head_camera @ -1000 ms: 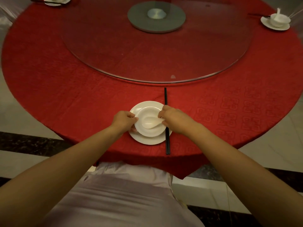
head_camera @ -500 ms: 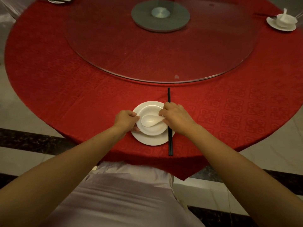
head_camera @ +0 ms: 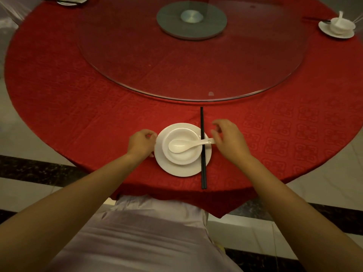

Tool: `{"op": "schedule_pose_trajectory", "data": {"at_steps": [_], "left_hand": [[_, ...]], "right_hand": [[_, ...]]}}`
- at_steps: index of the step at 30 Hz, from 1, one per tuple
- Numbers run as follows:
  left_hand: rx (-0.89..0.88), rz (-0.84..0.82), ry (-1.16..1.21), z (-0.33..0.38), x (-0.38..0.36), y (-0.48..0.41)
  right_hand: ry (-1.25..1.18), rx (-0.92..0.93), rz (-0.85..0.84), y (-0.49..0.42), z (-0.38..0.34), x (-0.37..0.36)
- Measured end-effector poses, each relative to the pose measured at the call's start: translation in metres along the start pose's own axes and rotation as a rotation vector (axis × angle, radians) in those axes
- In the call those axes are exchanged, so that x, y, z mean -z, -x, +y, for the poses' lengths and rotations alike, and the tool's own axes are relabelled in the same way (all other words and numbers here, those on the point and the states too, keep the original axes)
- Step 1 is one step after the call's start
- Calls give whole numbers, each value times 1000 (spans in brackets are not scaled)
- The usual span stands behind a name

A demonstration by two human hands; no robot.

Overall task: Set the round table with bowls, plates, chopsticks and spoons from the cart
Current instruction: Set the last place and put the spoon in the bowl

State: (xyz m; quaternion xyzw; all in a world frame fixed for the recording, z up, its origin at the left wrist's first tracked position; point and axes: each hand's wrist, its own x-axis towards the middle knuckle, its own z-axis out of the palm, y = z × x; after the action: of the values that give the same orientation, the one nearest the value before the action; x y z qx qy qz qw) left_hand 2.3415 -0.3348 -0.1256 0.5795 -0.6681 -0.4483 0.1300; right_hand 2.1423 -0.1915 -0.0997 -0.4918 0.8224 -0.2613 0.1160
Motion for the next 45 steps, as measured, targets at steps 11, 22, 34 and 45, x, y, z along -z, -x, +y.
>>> {"op": "schedule_pose_trajectory", "data": {"at_steps": [11, 22, 34, 45], "left_hand": [[180, -264, -2, -7, 8, -1], [121, -393, -193, 3, 6, -7], [-97, -502, -329, 0, 1, -37], [-292, -575, -300, -11, 10, -40]], "right_hand": [[-568, -616, -313, 10, 37, -17], [-725, -517, -349, 8, 23, -27], [-627, -386, -173, 18, 24, -39], [-482, -317, -110, 22, 23, -45]]}}
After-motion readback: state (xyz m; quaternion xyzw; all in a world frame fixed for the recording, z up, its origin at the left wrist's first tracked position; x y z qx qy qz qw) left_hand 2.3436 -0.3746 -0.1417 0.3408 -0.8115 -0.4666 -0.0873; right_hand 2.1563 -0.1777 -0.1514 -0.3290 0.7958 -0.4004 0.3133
